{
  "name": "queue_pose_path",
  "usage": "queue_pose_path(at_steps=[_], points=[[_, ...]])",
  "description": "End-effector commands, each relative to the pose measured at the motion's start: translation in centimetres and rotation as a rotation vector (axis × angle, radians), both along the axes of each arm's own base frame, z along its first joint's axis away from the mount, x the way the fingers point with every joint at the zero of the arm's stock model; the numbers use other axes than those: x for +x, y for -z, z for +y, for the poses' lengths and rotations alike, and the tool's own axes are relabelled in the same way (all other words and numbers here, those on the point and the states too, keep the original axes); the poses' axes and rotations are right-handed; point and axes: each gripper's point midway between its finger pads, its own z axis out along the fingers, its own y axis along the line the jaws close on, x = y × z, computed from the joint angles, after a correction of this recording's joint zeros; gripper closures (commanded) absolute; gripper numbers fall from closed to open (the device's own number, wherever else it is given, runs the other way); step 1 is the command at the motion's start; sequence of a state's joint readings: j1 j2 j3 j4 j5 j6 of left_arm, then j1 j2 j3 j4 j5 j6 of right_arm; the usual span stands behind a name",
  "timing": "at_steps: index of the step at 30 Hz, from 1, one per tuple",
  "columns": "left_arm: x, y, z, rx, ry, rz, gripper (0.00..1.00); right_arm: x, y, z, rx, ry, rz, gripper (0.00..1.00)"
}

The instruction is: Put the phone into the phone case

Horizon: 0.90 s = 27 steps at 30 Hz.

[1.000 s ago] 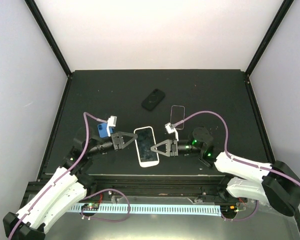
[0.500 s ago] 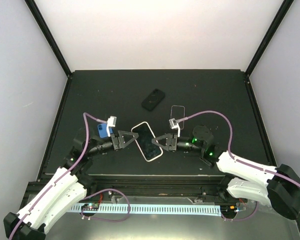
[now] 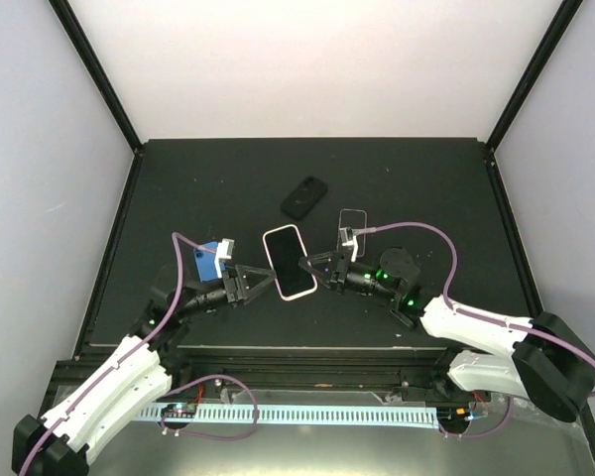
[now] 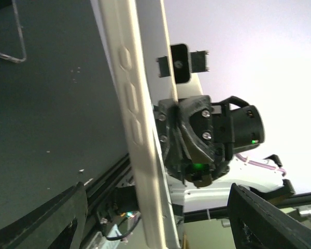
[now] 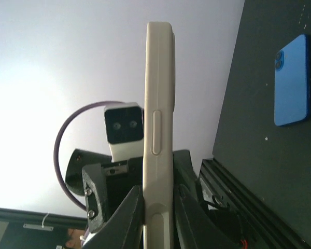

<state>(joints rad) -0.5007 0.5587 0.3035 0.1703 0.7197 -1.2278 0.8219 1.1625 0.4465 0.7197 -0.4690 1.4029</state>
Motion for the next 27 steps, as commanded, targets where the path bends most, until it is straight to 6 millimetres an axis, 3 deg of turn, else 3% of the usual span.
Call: queue_pose_path(at_steps=[1, 6, 9, 10, 15, 20, 27], points=[[-0.6, -1.8, -0.6, -0.086, 0.031, -0.021, 0.24, 1.6, -4.6, -0.5, 0.132, 0.087, -0.066, 0.85], [-0.9, -2.1, -1.3, -0.11, 0.052, -0.006, 0.25, 2.2, -4.7, 0.1, 0.134, 0.088, -0.054, 0.85], [-0.9, -2.4, -1.9, -0.111, 0.071, -0.001, 0.31, 2.5, -4.4, 0.1, 0.139, 0.099, -0.037, 0.85], [-0.9, -2.6, -2.0, -0.11, 0.073, -0.003, 0.35, 2.6, -4.4, 0.1, 0.14, 0.102, -0.035, 0.85], [-0.6, -2.2, -2.0, -0.06, 0.046, 0.017, 0.73, 2.7, -3.8, 0.0, 0.13, 0.112, -0.024, 0.85], [-0.1, -1.6, -1.7, -0.01, 0.016, 0.019, 0.96, 2.3, -3.2, 0.4, 0.079, 0.081, -0.049, 0.82], [0.1, -1.3, -2.1, 0.021, 0.03, 0.013, 0.98, 0.1, -2.5, 1.2, 0.024, -0.053, -0.116, 0.72]])
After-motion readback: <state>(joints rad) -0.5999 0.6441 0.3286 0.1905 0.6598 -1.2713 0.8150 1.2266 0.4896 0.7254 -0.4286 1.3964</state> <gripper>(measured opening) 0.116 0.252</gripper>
